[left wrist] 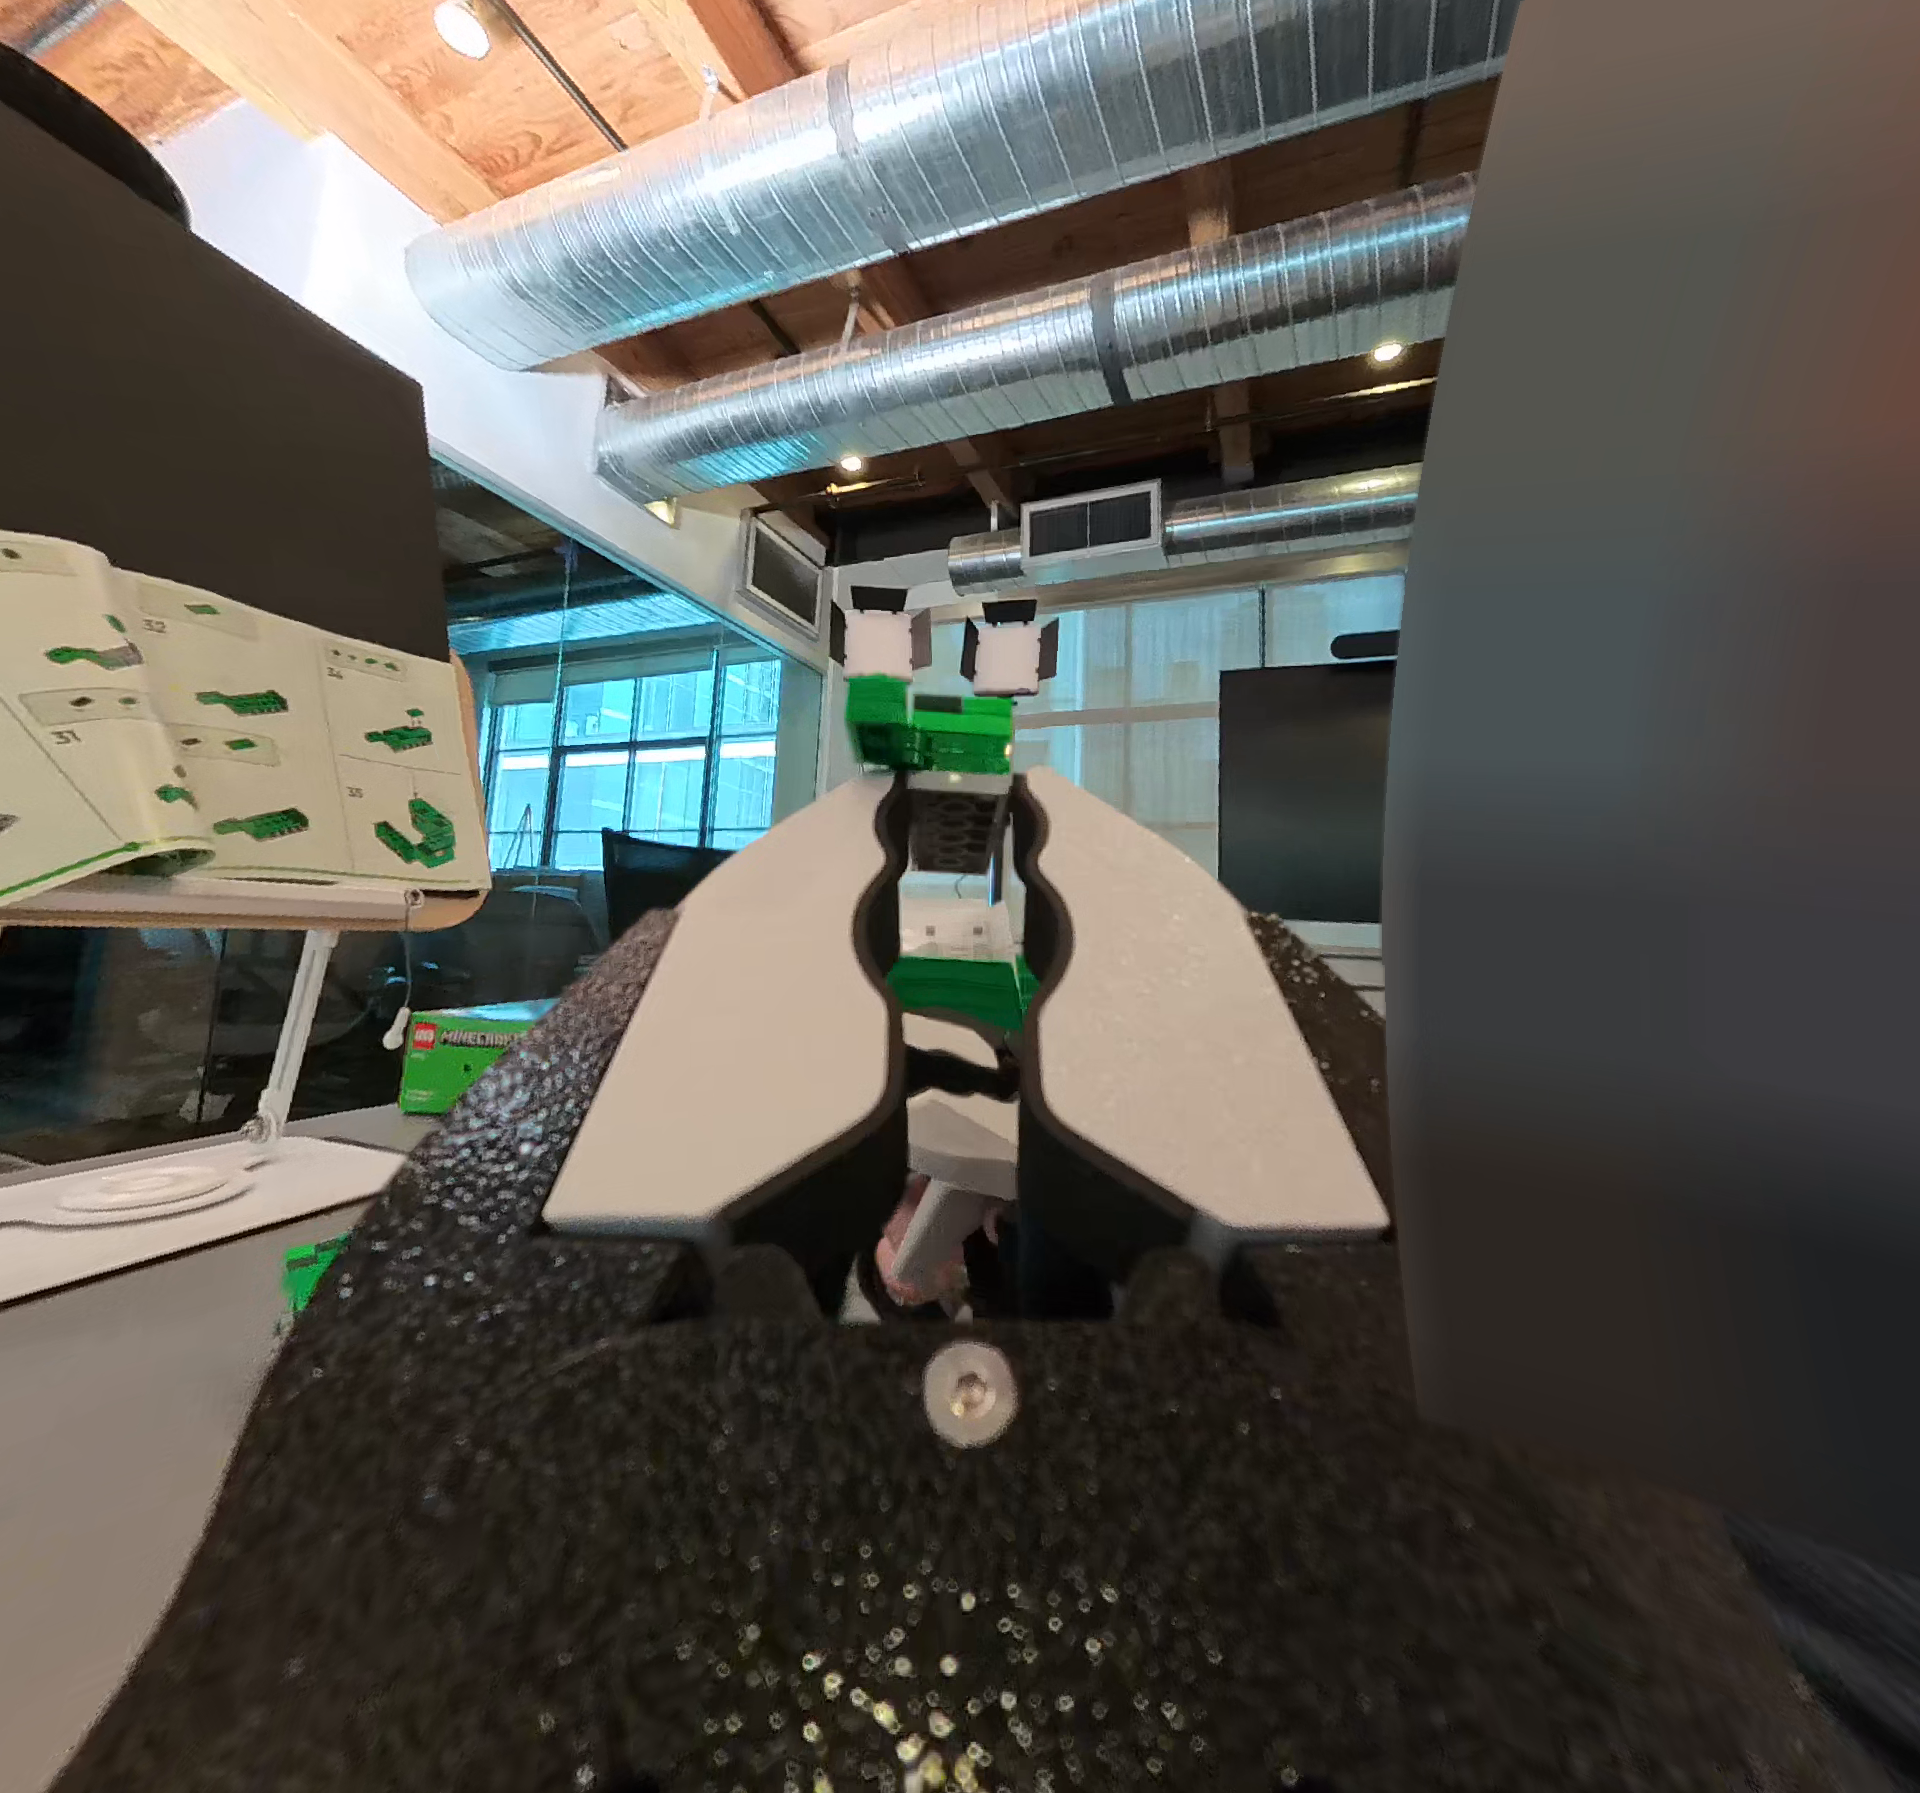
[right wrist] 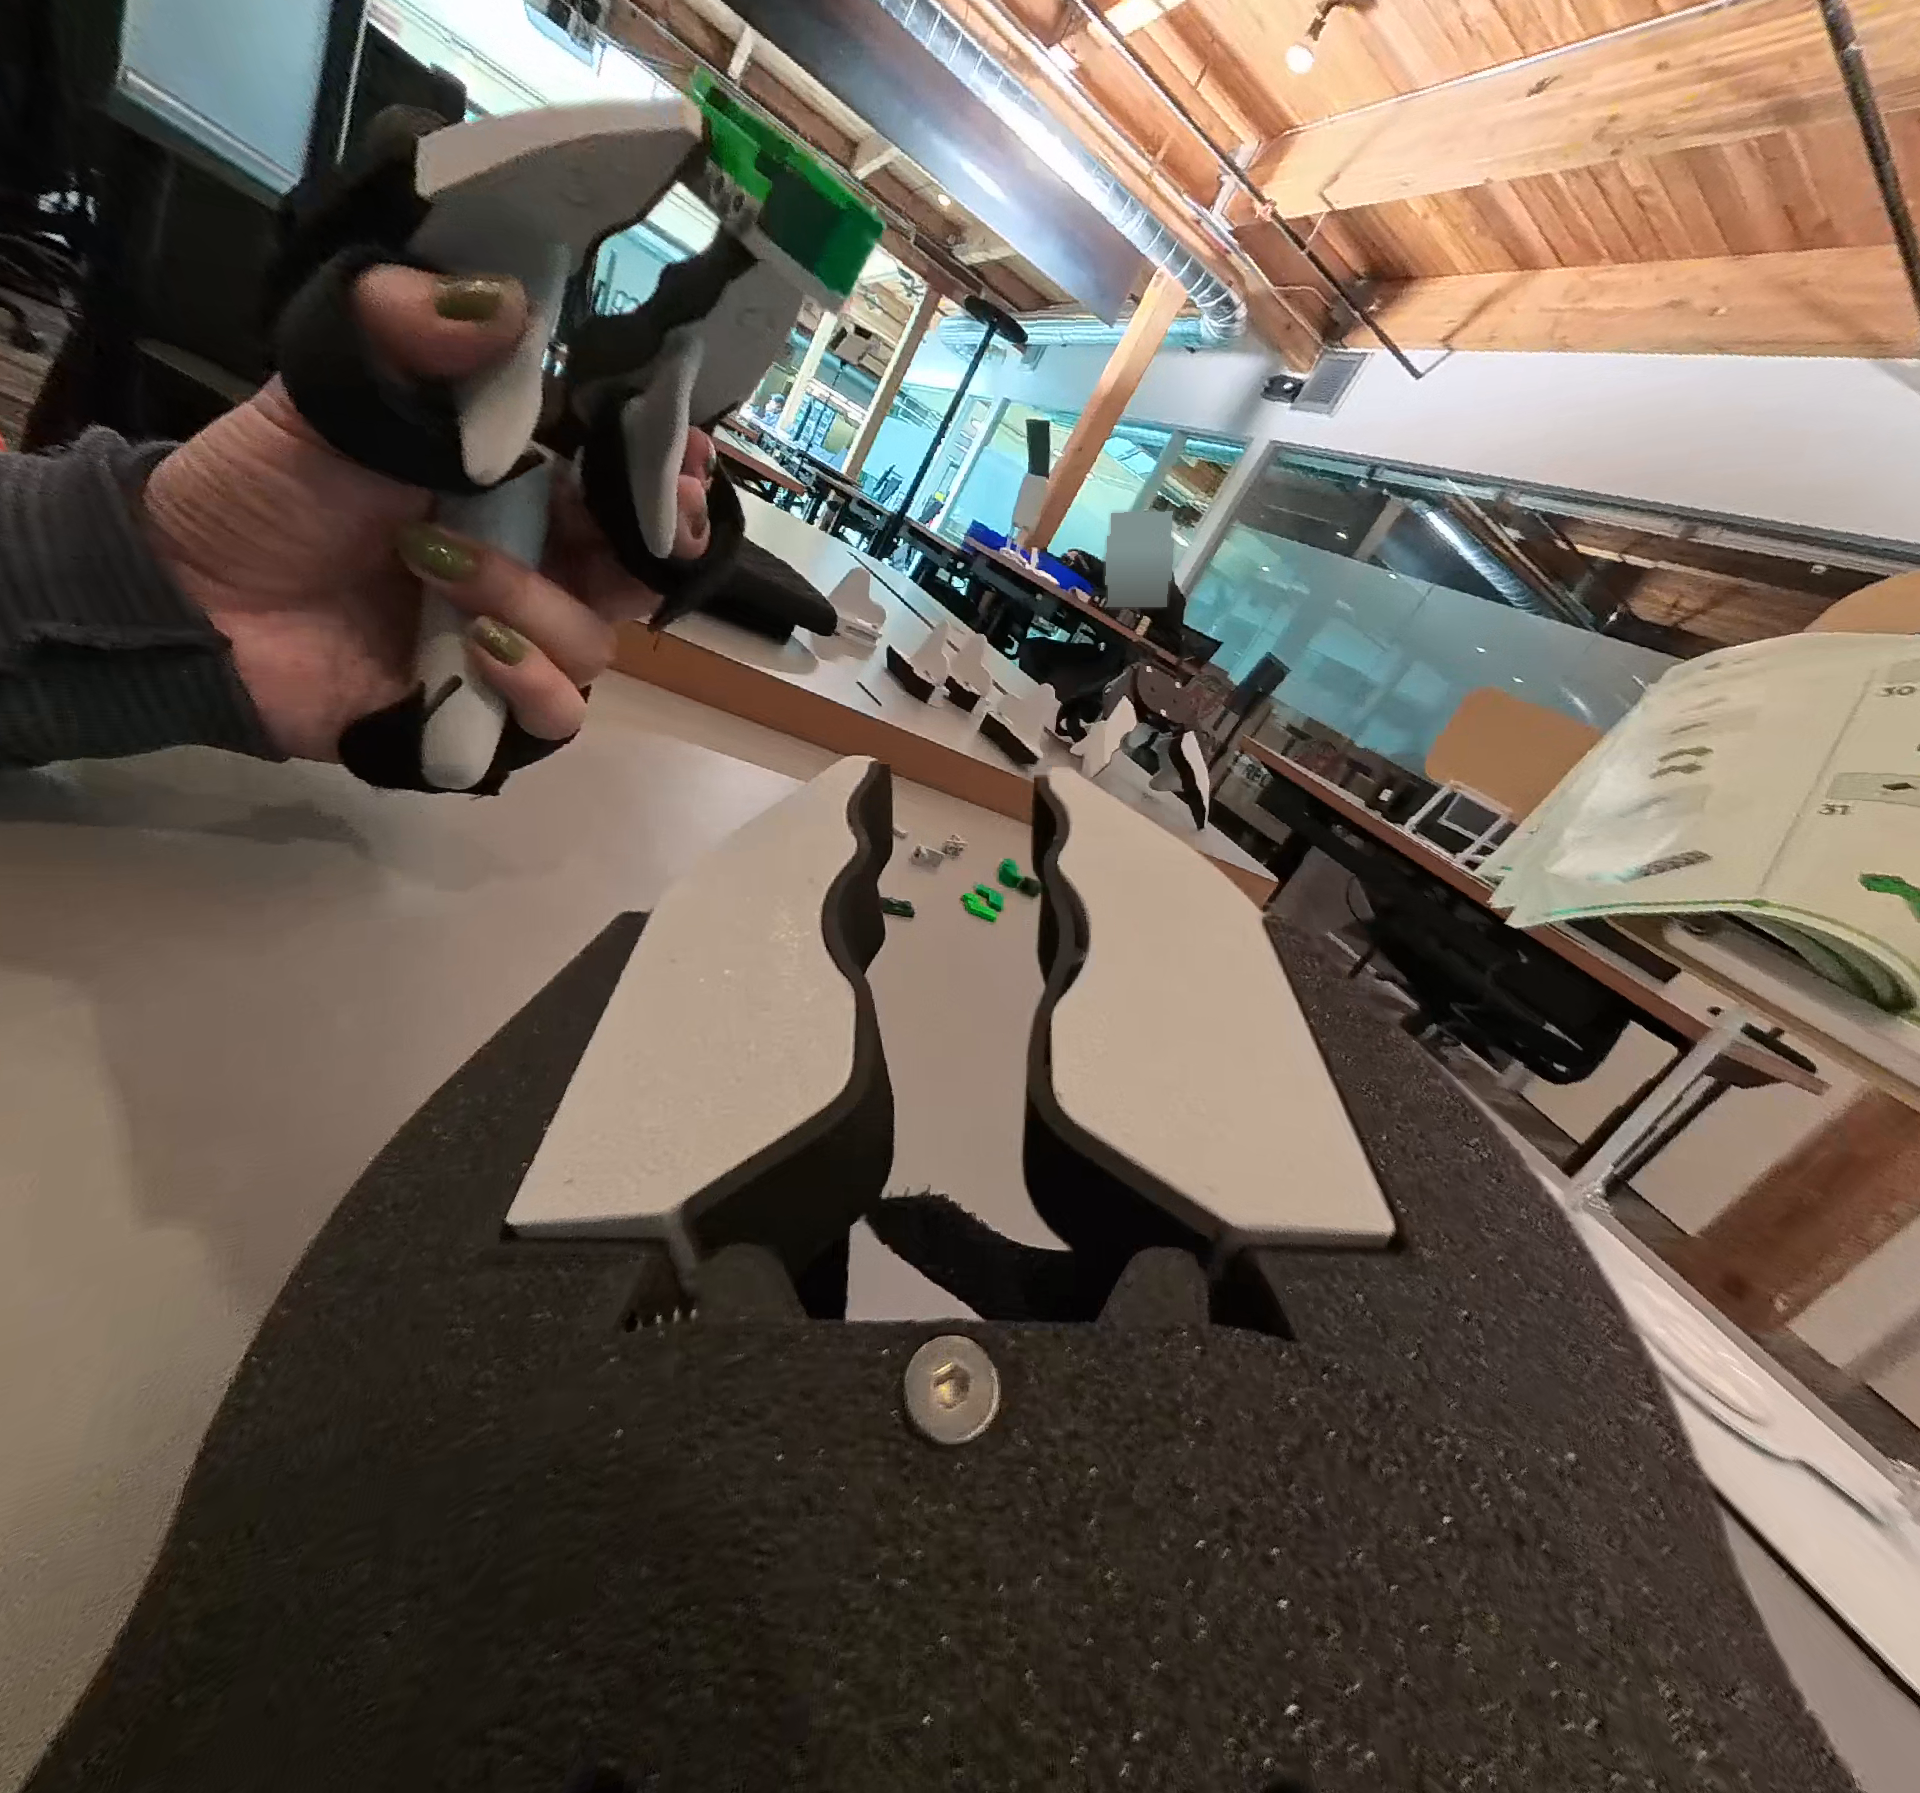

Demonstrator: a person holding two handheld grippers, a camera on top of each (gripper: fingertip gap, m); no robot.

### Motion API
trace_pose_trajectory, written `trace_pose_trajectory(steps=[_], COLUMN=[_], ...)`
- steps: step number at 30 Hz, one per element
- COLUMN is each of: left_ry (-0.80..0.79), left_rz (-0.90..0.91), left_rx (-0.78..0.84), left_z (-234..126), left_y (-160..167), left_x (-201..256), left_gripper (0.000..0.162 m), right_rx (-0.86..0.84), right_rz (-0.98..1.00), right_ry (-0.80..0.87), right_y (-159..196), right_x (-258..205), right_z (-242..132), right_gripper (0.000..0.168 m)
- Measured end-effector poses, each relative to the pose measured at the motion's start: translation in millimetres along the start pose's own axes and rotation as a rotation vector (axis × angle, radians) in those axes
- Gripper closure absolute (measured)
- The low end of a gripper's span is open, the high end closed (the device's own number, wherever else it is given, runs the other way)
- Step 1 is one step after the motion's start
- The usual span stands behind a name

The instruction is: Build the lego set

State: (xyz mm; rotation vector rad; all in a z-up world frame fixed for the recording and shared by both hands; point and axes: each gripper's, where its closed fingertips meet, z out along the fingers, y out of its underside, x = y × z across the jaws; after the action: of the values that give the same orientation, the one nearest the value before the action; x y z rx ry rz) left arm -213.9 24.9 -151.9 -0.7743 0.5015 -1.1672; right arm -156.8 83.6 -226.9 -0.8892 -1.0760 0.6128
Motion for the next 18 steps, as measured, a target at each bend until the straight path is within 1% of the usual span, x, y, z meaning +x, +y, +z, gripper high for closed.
trace_pose_trajectory(steps=[4,12,18], left_ry=[0.022,0.024,0.012], left_rz=[-0.01,-0.038,-0.033], left_rx=[-0.027,0.026,0.022], left_z=[4,0,0], left_y=[6,-1,0], left_x=[3,1,-1], left_gripper=[0.144,0.144,0.144], right_rx=[-0.009,-0.018,-0.051], right_rz=[-0.01,-0.029,-0.126], right_ry=[-0.018,-0.081,-0.138], right_y=[1,3,5], right_x=[-3,-15,-33], right_z=[1,2,3], right_gripper=[0.144,0.151,0.156])
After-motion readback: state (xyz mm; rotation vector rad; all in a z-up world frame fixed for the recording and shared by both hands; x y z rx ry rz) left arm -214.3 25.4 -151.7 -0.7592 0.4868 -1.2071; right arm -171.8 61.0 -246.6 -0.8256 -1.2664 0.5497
